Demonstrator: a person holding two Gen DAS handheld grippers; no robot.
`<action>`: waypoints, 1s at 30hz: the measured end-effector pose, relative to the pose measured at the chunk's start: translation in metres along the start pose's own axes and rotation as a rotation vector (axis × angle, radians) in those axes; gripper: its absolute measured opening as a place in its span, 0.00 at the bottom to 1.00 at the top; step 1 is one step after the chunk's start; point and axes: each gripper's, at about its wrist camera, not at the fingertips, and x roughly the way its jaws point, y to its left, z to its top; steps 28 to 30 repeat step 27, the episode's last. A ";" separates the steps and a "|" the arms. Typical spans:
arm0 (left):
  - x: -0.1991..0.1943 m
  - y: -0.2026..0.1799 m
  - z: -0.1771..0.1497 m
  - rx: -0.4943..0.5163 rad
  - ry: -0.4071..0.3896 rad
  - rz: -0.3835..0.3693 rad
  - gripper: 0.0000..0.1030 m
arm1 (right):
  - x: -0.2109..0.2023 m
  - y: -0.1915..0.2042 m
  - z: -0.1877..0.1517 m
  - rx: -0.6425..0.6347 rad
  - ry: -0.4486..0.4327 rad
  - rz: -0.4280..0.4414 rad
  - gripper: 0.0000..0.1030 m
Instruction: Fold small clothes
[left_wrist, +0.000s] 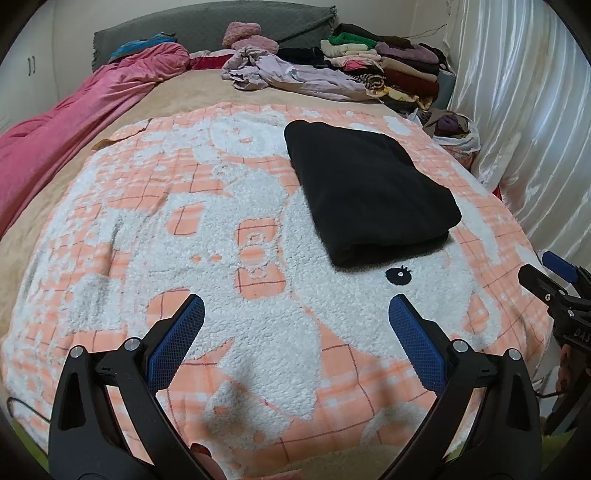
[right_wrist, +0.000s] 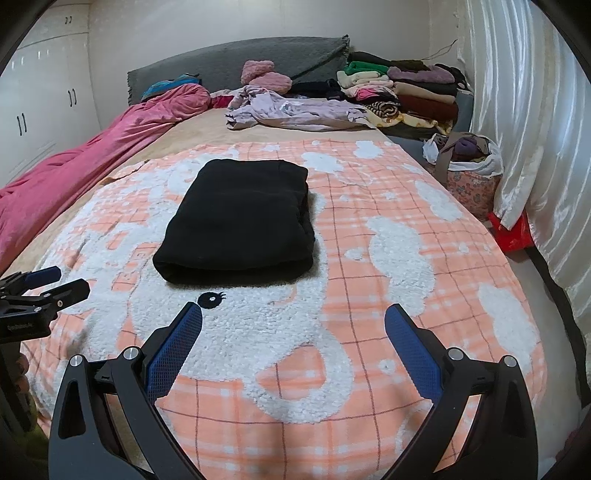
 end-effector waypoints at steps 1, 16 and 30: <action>0.001 0.001 0.000 -0.002 0.003 0.000 0.91 | 0.001 0.001 0.000 0.001 0.002 -0.003 0.96; -0.003 0.069 0.001 -0.078 -0.023 0.107 0.91 | -0.019 -0.052 -0.020 0.205 -0.020 -0.151 0.96; -0.018 0.332 0.008 -0.415 0.007 0.518 0.91 | -0.128 -0.225 -0.141 0.659 -0.014 -0.711 0.96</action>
